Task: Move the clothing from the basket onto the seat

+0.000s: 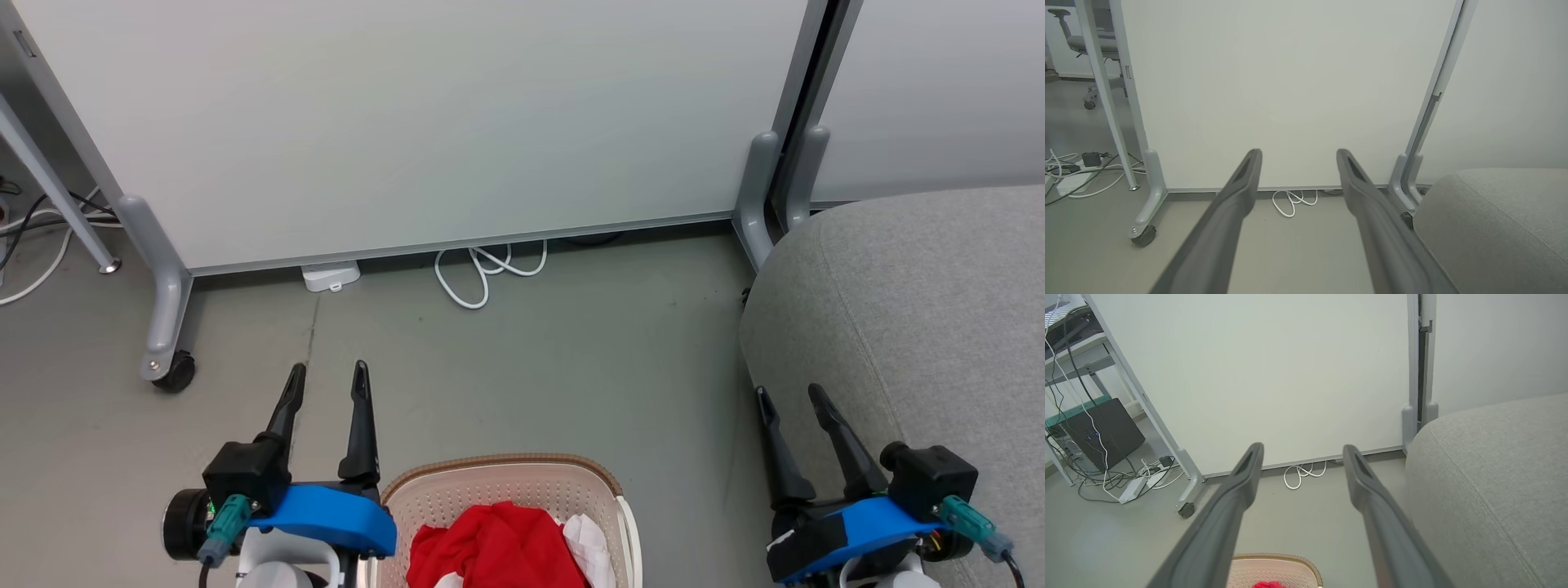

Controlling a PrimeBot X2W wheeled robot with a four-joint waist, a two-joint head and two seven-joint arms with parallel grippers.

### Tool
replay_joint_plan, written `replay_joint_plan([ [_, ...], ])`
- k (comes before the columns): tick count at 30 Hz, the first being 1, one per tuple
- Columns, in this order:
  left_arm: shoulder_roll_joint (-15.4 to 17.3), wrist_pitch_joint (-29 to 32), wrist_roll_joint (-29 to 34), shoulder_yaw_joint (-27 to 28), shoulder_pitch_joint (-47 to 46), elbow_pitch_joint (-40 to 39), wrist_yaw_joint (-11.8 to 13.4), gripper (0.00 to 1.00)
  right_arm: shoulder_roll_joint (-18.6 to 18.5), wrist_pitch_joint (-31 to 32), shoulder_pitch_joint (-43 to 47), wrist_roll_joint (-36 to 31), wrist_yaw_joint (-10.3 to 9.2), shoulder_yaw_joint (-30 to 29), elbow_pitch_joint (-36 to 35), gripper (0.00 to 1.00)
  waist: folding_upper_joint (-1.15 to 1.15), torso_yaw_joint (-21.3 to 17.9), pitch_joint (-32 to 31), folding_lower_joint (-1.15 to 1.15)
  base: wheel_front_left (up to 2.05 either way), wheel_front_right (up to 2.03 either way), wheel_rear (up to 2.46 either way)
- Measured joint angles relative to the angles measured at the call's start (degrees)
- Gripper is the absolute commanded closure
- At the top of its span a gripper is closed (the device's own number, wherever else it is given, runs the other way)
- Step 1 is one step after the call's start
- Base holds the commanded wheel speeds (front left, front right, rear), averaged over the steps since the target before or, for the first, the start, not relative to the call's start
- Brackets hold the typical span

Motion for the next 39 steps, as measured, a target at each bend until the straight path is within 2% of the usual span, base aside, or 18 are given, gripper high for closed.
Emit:
replay_joint_plan([
  [17,-0.4,-1.9,6.4,-0.3,-0.6,2.1,-1.7,0.0,0.0,-2.0,0.0,-7.7,0.01,0.3,0.8,0.0,0.0,0.5,0.0,0.0,0.0,0.0,0.0],
  [30,-0.6,-3.2,11.8,-0.5,-0.8,2.5,-1.9,0.0,-0.1,-3.3,-0.5,-13.0,0.07,0.5,1.6,0.0,0.0,0.8,0.1,0.0,0.0,0.0,0.0],
  [39,-0.6,-3.2,12.1,-0.5,-0.9,2.6,-1.9,0.0,-0.1,-3.3,-0.5,-13.3,0.07,0.6,1.8,0.0,0.0,0.8,0.2,0.0,0.0,0.0,0.0],
])
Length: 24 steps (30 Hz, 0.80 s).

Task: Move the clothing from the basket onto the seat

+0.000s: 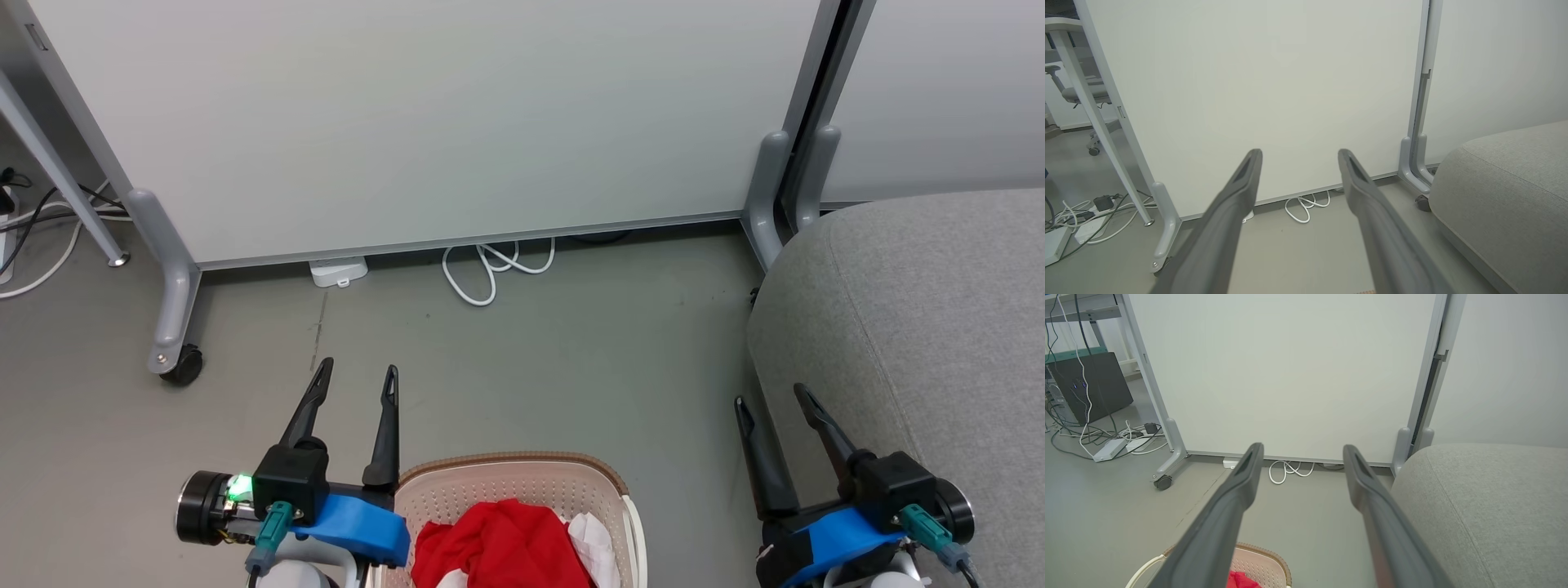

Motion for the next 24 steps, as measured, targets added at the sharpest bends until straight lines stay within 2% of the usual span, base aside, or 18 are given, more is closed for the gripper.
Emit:
replay_joint_plan([
  [11,0.0,0.0,0.0,-0.3,-0.2,1.4,-0.5,0.0,0.0,0.0,0.0,0.2,0.0,0.1,0.0,0.0,0.0,-0.2,0.2,0.0,0.0,0.0,0.0],
  [24,-0.1,-0.1,0.0,-3.9,-6.6,11.6,-2.1,0.0,0.0,0.0,-2.6,0.2,0.0,0.9,-0.6,0.0,0.0,-2.1,5.0,0.0,0.0,0.0,0.0],
])
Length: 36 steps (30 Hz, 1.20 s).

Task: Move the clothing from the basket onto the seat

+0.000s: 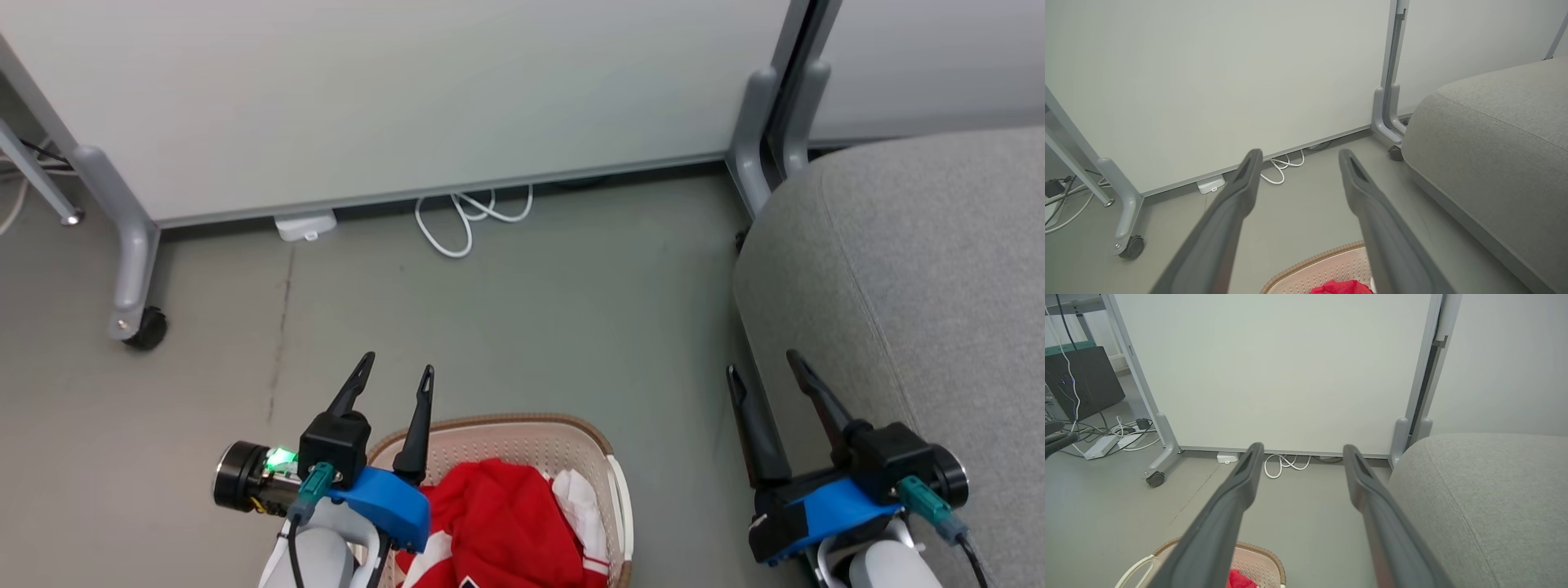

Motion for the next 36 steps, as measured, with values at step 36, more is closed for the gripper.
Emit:
replay_joint_plan([
  [36,0.4,2.4,2.3,-19.5,-30.0,43.0,-2.2,0.0,-2.4,0.0,-15.1,-0.3,0.0,0.5,-6.2,0.0,0.0,-8.3,34.3,0.01,0.0,0.0,0.0],
])
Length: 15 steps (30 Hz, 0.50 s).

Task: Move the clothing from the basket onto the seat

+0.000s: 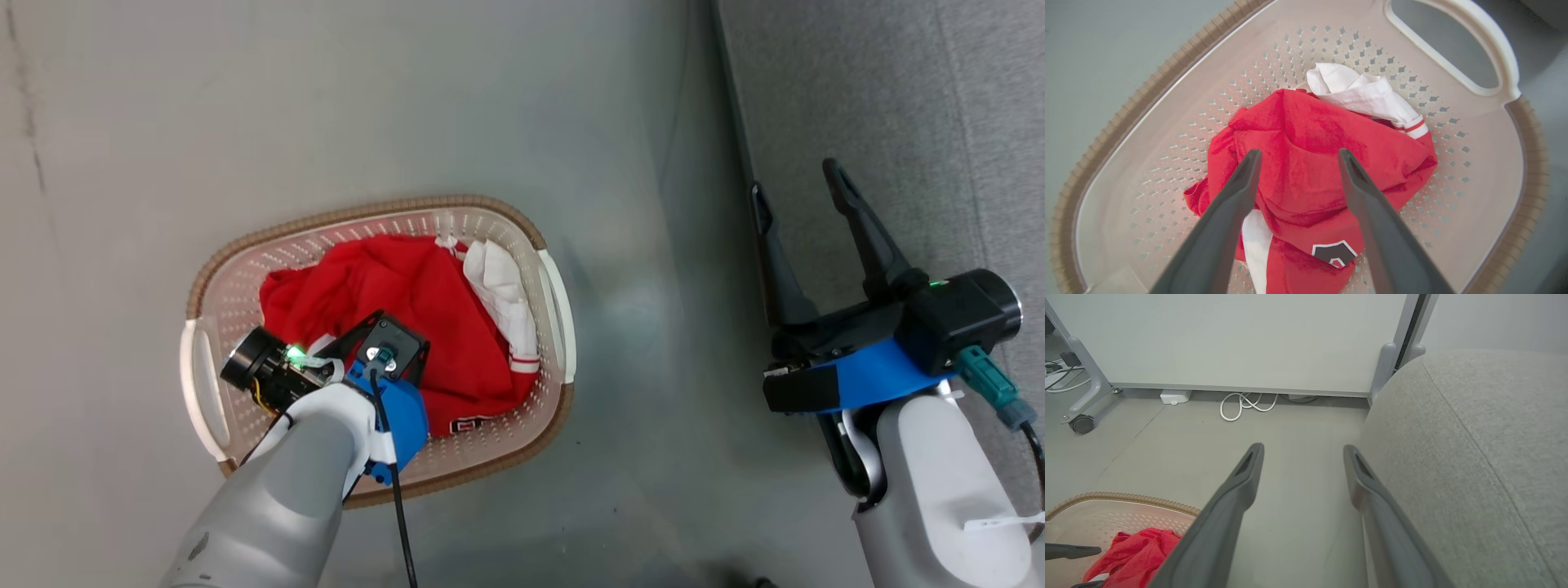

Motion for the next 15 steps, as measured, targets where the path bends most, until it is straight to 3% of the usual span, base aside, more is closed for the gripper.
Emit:
replay_joint_plan([
  [15,1.3,5.8,-1.4,-8.6,-7.4,1.6,0.0,0.0,-0.8,0.0,-2.8,-0.4,0.0,0.2,-3.6,0.0,0.0,-0.6,11.7,0.0,0.0,0.0,0.0],
])
